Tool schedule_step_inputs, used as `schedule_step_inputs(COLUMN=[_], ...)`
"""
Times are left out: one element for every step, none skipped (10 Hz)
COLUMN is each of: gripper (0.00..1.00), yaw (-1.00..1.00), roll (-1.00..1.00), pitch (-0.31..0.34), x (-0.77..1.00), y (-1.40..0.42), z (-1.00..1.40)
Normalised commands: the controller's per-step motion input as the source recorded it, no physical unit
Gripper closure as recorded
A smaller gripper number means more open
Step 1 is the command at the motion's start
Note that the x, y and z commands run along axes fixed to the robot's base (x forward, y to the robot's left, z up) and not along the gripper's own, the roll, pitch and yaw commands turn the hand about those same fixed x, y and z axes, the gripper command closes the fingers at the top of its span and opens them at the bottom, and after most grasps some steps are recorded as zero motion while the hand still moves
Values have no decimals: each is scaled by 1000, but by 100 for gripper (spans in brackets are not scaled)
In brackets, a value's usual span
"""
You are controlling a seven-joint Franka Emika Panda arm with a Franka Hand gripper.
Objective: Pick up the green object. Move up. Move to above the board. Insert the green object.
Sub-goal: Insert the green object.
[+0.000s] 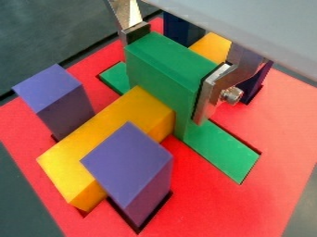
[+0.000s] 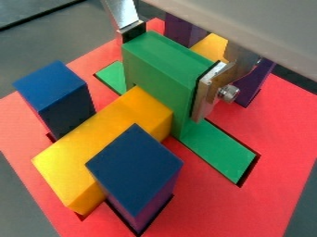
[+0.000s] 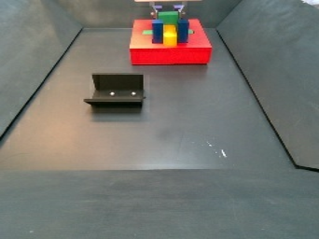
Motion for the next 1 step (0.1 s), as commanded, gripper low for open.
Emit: schedule_step_inputs(gripper=[100], yaw=[0], roll=[0], pitch=[0], x=[0], y=[0], z=[0])
